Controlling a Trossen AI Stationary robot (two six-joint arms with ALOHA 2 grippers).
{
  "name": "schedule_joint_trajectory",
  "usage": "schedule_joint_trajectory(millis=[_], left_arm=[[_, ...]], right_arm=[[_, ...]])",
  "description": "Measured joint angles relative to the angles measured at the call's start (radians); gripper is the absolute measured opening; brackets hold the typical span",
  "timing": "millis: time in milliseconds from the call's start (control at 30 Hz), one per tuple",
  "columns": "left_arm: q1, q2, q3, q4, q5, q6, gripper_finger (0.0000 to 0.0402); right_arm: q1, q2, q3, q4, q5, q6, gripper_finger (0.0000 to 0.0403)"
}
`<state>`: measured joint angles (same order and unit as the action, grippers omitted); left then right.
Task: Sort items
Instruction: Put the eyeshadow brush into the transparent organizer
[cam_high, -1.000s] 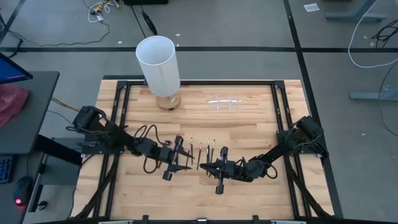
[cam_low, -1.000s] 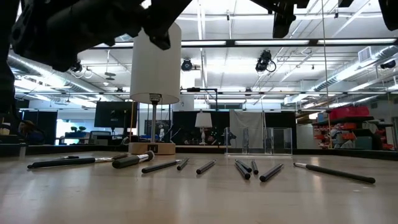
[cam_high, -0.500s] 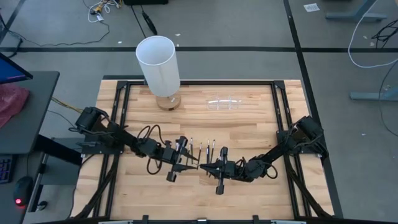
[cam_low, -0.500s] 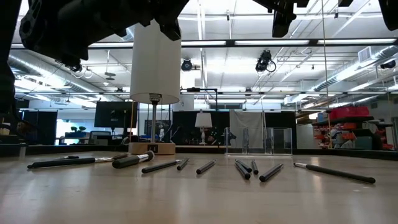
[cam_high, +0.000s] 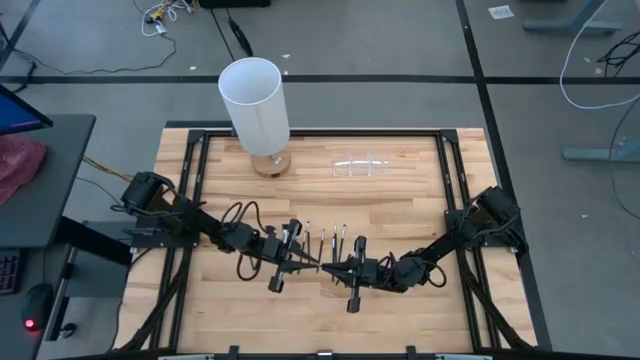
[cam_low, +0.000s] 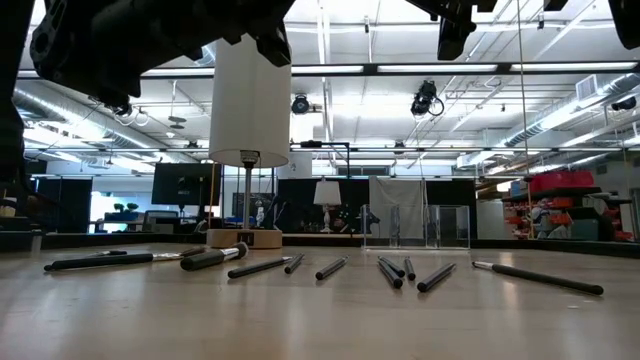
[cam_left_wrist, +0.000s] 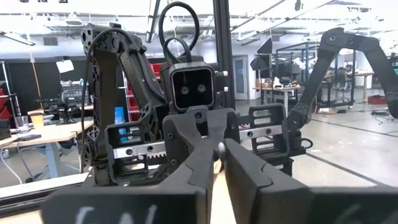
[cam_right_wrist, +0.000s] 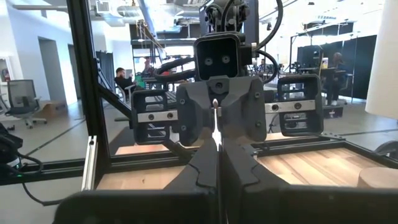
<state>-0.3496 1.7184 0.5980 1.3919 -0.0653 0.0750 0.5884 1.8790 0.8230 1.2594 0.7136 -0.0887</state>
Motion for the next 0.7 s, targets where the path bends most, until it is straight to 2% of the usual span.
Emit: schedule_joint_trajectory(millis=[133, 400, 533, 700], left_arm=[[0.0, -0.002, 0.0, -0.007, 0.002, 0.0, 0.001], [0.0, -0.002, 0.0, -0.021, 0.026, 0.015, 0.0005], [0.003, -0.019, 0.0, -0.087, 0.01, -0.012, 0.0004], [0.02, -0.104, 0.0, -0.276, -0.019, -0.05, 0.0003]], right_arm=[[0.0, 0.0, 0.0, -0.001, 0.002, 0.0, 0.0002], [0.002, -0.001, 0.0, -0.027, 0.017, 0.0, 0.0011], [0.038, -0.006, 0.001, -0.047, 0.192, -0.028, 0.0042], [0.136, -0.077, 0.001, -0.182, 0.557, -0.055, 0.0094]])
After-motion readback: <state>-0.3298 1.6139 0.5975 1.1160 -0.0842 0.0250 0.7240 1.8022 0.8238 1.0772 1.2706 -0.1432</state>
